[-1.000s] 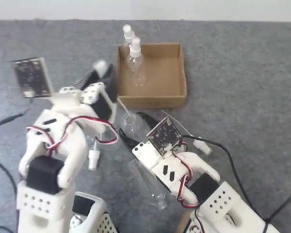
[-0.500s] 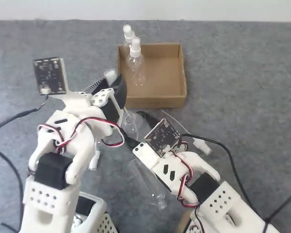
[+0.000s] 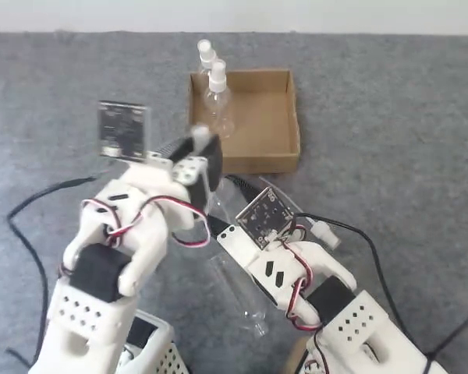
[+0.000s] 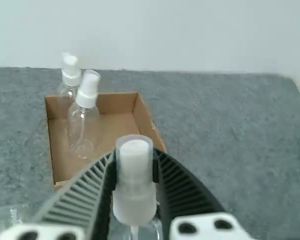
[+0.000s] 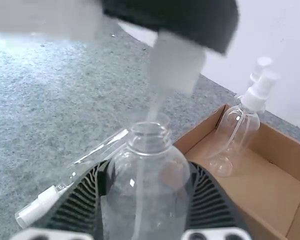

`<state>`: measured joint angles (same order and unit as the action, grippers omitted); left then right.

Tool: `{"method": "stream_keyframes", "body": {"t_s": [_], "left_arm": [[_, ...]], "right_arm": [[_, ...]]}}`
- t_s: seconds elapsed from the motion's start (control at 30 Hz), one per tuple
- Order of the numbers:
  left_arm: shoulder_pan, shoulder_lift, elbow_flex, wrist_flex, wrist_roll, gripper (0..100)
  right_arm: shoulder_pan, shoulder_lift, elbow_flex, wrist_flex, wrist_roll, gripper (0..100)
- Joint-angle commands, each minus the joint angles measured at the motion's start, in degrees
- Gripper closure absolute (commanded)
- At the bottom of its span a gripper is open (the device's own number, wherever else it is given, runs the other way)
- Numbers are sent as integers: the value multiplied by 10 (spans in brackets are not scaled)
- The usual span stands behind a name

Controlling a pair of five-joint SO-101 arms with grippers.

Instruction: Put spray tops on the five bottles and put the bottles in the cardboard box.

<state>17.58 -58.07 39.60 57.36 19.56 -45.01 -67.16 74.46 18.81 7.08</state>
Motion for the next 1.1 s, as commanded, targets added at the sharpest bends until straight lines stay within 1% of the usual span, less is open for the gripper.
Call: {"method": "stream_keyframes", "body": {"t_s": [0.0, 0.2, 0.3, 0.53, 0.63, 0.8, 0.97, 1.07], "left_arm": [[15, -10, -1, -6, -18, 918], [15, -10, -3, 12, -18, 831], [14, -10, -2, 17, -18, 813], [14, -10, -7, 23, -22, 811], [11, -10, -29, 25, -22, 811], [-22, -10, -73, 25, -20, 813], [-45, -10, -108, 51, -21, 814], [-77, -10, -124, 61, -22, 815]], "right_arm": [[13, -22, -10, -17, 7, 961], [13, -22, -8, -17, 7, 961], [13, -22, -8, -16, 7, 961], [13, -22, -8, -17, 7, 961], [13, -22, -8, -15, 7, 961], [13, -22, -7, -12, 7, 961], [13, -22, -6, -12, 7, 961], [13, -23, 2, -14, 7, 961]]}}
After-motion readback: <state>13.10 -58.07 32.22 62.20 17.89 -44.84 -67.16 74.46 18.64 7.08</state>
